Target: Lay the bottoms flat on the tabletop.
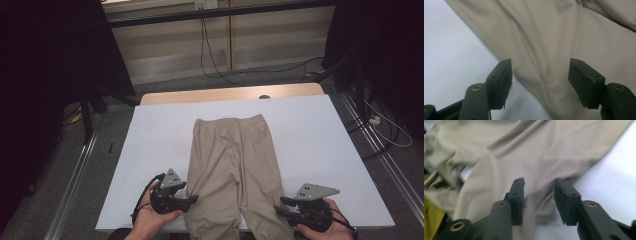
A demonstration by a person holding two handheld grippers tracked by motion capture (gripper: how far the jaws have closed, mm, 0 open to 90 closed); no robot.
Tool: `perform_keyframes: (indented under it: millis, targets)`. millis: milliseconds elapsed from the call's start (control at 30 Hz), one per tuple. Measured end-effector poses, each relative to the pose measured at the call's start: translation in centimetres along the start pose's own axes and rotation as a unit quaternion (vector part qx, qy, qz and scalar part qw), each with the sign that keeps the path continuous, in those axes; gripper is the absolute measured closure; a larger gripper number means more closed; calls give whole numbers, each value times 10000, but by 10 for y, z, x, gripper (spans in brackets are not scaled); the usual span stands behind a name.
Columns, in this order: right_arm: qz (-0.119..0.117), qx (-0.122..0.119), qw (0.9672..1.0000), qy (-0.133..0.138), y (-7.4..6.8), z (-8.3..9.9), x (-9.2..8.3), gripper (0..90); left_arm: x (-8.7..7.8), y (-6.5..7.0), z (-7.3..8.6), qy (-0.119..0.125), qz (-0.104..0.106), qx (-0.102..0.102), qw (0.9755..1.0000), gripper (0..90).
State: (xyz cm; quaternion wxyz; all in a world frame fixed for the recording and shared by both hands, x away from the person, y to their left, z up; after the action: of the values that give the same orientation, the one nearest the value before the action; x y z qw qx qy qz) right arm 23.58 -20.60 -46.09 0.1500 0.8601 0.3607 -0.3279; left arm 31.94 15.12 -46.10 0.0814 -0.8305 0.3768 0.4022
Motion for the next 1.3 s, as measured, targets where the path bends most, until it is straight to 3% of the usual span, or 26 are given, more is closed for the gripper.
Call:
perform_keyframes:
  millis: [100, 267, 333, 367, 400, 600, 833, 1000, 1067, 1167, 1233, 1300]
  targets:
    - [276, 109, 9993, 227, 11, -4, 1, 543, 1, 0, 0, 26, -40, -40, 10000, 331]
    - [456, 297, 9972, 517, 27, -10, 5, 460, 1, 0, -3, 206, -64, -49, 9998, 220]
    - [487, 302, 9967, 576, 28, -12, 6, 429, 1, 1, -5, 253, -38, -15, 9997, 185]
    - [481, 312, 9962, 656, 28, -13, 7, 408, 1, 2, -6, 330, -121, -10, 9994, 176]
    - [467, 314, 9960, 700, 28, -13, 7, 390, 1, 2, -6, 346, -7, -2, 9994, 160]
    - [519, 362, 9933, 963, 27, -17, 6, 299, -3, 5, -8, 635, -17, 9, 9980, 96]
    - [708, 510, 9892, 1175, 30, -20, 6, 139, -17, 3, -9, 1174, -67, 83, 9930, 48]
    - [906, 502, 9871, 1219, 33, -22, 6, 69, -26, -5, -11, 1456, 11, -35, 9893, 50]
    - [902, 488, 9863, 1295, 35, -22, 4, 65, -29, -9, -11, 1501, -3, -179, 9885, 49]
    - [1016, 542, 9832, 1418, 41, -22, -1, 59, -34, -17, -10, 1560, -164, -233, 9873, 49]
    - [1085, 548, 9821, 1441, 48, -22, -3, 57, -39, -22, -9, 1664, -145, -342, 9854, 49]
    - [1271, 593, 9788, 1496, 54, -18, -4, 62, -43, -28, -8, 1744, -230, -415, 9835, 49]
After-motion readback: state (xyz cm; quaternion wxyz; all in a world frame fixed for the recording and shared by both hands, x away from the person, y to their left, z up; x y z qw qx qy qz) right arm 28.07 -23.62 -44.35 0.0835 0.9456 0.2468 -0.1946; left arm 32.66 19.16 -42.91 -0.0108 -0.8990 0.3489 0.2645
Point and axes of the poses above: each handheld gripper's, and its own axes: x roughly forward along the jaws, z roughly out of its underside, y roughly to its right, the point moved 3 cm from there along x, roughly forward along the jaws, and after that the axes turned 11 degrees about -x, right-handed, at the moved point
